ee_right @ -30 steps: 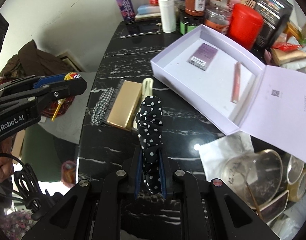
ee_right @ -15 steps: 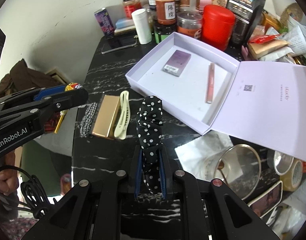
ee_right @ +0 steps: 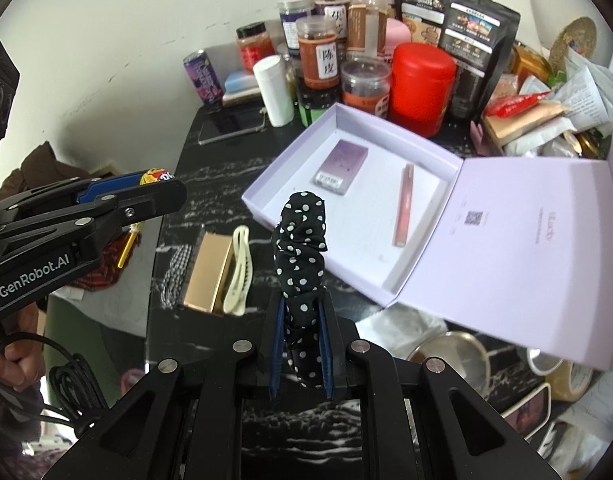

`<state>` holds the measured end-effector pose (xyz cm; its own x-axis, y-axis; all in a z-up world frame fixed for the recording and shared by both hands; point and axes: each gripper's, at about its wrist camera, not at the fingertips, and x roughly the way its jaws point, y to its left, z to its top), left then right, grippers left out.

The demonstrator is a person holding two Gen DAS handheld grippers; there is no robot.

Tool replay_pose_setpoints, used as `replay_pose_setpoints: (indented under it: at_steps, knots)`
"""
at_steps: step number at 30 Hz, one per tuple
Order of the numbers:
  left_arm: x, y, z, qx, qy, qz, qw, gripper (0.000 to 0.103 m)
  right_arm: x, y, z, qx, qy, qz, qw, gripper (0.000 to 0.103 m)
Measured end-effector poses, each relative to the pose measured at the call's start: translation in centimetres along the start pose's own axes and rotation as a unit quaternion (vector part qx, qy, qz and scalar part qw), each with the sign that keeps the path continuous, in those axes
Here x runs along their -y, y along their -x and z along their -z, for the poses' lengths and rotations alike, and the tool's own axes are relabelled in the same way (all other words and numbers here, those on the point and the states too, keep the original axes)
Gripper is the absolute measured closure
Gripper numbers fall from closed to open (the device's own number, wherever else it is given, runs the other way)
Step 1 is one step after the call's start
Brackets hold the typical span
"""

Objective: Organize rigid objects
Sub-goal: 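Lift the lollipop and polka-dot scrunchie and carry both over the gift box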

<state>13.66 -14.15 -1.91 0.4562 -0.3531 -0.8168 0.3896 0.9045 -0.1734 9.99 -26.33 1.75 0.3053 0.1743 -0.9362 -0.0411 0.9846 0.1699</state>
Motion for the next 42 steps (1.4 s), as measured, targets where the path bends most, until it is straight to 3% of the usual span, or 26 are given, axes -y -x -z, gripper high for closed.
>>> replay_pose_setpoints:
  at_steps: [18, 42]
  knots:
    - [0.3, -2.9, -6.1, 0.012, -0.023, 0.005, 0.9996, 0.077, 3.4, -0.2, -5.8, 0.024, -0.010, 0.017, 1.000, 0.087]
    - [-0.6, -11.4, -12.6, -0.011, -0.054, 0.009, 0.9985, 0.077, 9.1, -6.7, -12.4, -0.004, -0.062, 0.038, 0.997, 0.087]
